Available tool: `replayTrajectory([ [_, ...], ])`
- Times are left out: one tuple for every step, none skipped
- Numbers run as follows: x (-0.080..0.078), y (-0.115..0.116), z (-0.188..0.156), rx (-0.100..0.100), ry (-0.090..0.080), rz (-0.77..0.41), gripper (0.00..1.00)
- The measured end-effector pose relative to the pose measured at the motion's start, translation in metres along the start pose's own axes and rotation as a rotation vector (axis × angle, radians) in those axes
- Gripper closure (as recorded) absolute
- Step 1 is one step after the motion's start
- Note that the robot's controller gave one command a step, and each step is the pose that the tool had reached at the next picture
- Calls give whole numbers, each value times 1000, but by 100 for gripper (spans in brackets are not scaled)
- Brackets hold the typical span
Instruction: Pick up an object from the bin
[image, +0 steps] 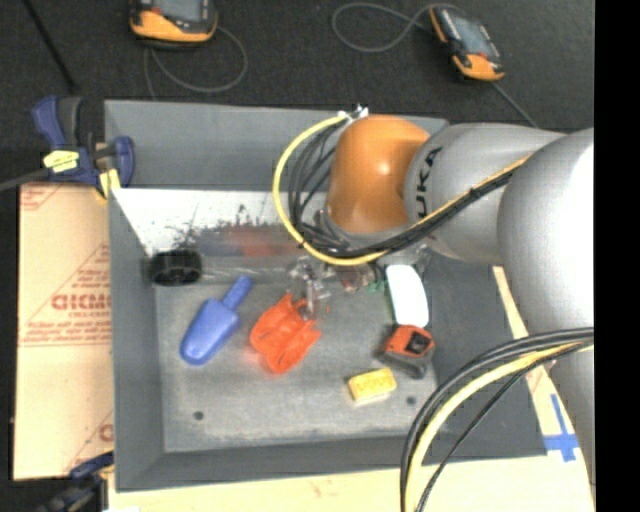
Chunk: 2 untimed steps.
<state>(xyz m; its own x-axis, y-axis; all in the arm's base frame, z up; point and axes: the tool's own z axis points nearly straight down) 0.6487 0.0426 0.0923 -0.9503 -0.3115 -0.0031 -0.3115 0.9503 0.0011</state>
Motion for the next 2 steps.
replayTrajectory([
  [0, 0, 0, 0, 0, 0, 100],
  [37, -3, -116, 2, -1, -56, 100],
])
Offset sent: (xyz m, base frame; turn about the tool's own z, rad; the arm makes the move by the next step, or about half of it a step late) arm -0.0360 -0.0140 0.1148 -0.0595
